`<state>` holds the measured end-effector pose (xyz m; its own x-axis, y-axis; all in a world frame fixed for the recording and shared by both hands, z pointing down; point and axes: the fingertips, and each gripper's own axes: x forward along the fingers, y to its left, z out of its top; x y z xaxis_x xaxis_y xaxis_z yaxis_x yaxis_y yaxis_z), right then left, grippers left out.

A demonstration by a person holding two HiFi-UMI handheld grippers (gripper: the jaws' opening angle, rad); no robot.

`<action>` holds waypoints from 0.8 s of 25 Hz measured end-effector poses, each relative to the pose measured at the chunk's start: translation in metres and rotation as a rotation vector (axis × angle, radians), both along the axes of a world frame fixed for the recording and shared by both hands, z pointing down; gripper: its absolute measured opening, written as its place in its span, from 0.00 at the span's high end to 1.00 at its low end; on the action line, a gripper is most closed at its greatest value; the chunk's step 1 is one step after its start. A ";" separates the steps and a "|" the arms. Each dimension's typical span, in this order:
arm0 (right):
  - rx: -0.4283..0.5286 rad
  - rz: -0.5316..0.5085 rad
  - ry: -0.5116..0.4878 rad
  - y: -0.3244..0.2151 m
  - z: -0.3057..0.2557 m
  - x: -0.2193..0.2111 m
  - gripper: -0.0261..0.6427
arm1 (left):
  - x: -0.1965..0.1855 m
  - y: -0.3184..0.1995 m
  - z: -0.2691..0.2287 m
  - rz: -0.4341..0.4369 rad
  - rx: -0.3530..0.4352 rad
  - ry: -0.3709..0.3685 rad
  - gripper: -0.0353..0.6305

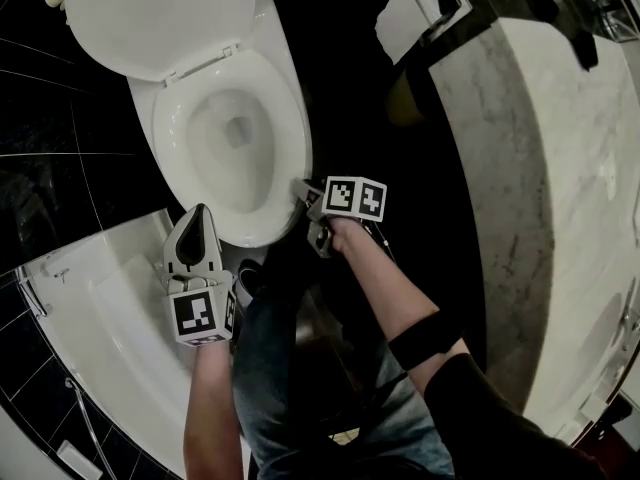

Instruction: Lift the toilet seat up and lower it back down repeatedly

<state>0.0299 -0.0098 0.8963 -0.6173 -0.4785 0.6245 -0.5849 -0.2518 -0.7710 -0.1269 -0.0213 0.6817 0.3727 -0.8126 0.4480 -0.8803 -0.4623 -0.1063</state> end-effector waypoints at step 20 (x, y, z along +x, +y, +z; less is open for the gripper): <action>0.000 0.073 -0.041 -0.016 -0.120 0.003 0.79 | -0.037 0.020 -0.069 -0.042 -0.075 0.026 0.97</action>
